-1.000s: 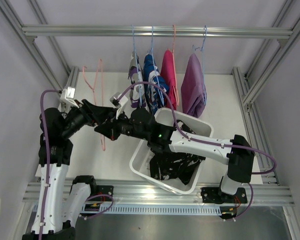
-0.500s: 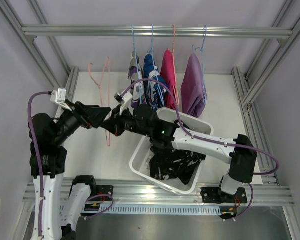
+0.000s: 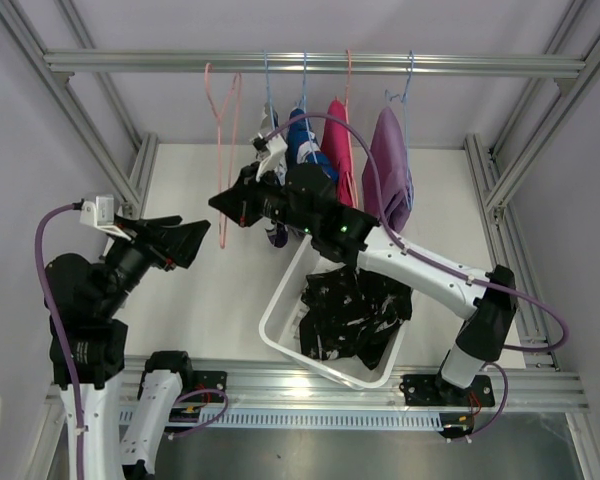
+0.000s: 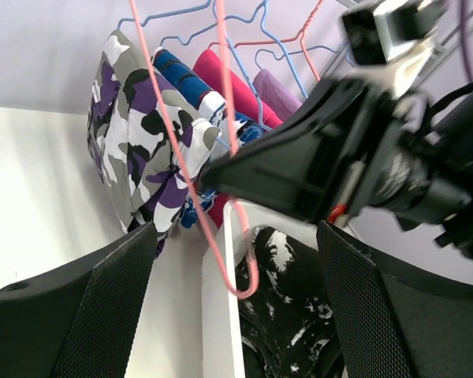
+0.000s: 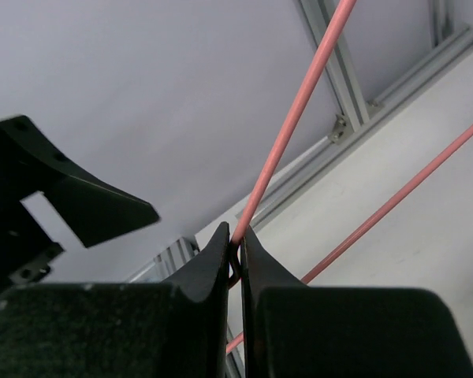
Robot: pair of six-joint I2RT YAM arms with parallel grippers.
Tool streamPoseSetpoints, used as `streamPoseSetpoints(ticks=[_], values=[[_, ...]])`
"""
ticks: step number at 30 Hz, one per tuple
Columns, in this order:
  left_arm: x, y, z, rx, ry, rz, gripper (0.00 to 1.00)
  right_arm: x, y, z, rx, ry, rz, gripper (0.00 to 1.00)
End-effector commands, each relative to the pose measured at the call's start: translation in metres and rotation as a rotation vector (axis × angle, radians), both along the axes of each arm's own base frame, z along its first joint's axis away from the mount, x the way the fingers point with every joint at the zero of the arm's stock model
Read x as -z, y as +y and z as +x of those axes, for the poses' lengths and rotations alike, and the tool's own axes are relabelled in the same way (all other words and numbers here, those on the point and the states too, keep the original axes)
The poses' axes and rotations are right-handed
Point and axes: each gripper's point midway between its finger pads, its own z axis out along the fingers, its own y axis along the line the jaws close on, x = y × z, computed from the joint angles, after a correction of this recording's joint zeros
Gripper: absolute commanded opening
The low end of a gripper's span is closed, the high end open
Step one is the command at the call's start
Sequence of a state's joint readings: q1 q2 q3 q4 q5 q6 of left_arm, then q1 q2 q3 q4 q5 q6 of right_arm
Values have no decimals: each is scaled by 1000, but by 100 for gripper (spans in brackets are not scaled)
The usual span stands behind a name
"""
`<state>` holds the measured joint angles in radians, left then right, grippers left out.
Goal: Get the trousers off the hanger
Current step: Place the hanger at the clothesline.
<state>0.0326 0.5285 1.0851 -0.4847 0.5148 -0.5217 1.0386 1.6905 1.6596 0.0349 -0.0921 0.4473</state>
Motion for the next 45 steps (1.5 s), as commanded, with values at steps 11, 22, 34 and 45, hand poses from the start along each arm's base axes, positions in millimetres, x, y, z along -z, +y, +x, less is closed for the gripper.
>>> streamPoseSetpoints(ticks=[11,22,34,45], values=[[19,7,10,-39,21,36,88,-36,10,20,-80,88,72,0],[59,12,22,-74,50,28,89,-46,-4,35,-64,97,84,0],[99,20,39,-114,97,69,88,-44,-13,59,-42,141,89,0],[104,25,29,-146,74,73,88,-40,-24,80,-33,203,103,0]])
